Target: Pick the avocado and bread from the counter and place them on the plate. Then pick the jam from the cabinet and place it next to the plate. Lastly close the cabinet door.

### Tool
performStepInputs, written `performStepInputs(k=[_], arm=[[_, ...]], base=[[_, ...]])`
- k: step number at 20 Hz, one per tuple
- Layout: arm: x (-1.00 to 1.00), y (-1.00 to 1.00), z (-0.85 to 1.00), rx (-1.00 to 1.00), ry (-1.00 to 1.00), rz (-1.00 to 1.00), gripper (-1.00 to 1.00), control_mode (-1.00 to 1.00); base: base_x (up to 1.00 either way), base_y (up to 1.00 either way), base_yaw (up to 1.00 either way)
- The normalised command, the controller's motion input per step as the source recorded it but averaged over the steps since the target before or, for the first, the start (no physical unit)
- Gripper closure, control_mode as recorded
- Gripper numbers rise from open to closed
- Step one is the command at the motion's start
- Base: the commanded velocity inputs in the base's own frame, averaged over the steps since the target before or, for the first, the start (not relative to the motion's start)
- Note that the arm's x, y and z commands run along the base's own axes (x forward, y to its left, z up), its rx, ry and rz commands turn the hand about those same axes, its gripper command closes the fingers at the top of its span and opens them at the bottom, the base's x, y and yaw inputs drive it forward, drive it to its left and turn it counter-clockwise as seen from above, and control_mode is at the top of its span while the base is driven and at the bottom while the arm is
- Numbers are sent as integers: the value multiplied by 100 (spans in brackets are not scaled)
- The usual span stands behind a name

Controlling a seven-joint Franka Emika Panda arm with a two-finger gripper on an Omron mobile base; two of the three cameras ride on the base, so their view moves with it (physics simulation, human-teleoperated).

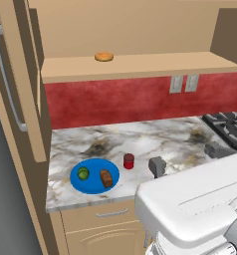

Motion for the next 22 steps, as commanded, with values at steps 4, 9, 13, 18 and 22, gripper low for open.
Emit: performStepInputs(k=[4, 9, 13, 18, 22], arm=[[20, 40, -1, 0, -7, 0, -100, -100], [41, 33, -13, 0, -5, 0, -100, -100], [38, 16, -48, -1, -4, 0, -100, -100], [12, 0, -66, -7, -9, 0, -100, -100], [20, 3, -37, -3, -16, 0, -100, -100]], base=[[0, 0, 0], [0, 0, 0], [0, 0, 0], [0, 0, 0], [0, 0, 0]])
